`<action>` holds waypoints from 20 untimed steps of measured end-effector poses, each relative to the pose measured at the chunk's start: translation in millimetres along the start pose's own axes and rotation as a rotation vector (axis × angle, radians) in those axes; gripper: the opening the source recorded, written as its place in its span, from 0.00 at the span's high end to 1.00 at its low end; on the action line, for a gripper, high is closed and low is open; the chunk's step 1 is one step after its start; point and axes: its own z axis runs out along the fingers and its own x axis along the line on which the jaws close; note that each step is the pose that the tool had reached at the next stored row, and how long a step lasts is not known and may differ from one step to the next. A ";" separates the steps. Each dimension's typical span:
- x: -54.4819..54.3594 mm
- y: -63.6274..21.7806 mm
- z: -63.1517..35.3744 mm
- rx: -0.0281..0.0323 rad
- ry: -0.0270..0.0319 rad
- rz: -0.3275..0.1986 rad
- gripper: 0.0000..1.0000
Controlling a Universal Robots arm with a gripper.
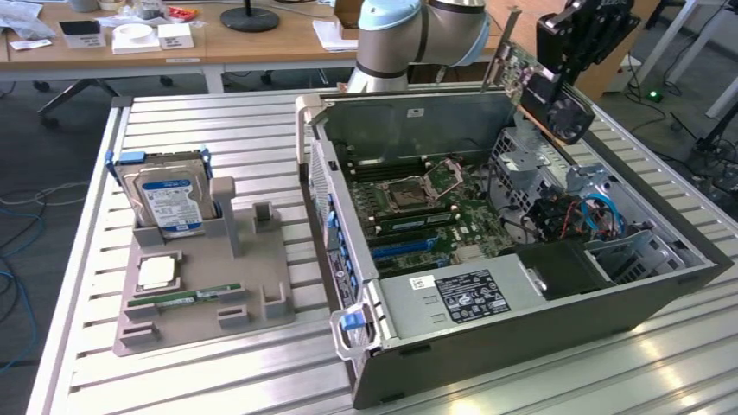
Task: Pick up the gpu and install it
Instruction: 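Insert the gpu into the slot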
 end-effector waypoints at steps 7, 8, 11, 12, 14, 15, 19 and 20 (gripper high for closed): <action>0.0 0.0 0.3 -0.0022 0.0062 -0.111 0.73; 0.0 0.0 0.4 -0.0025 0.0072 -0.129 0.73; 0.0 0.0 0.6 -0.0036 0.0100 -0.179 0.73; 0.0 0.0 0.7 -0.0040 0.0109 -0.196 0.73; 0.0 0.0 0.8 -0.0048 0.0128 -0.229 0.73; 0.0 -0.1 0.9 -0.0052 0.0137 -0.247 0.73; 0.0 -0.1 1.2 -0.0067 0.0175 -0.316 0.73; 0.0 -0.1 1.2 -0.0071 0.0185 -0.333 0.73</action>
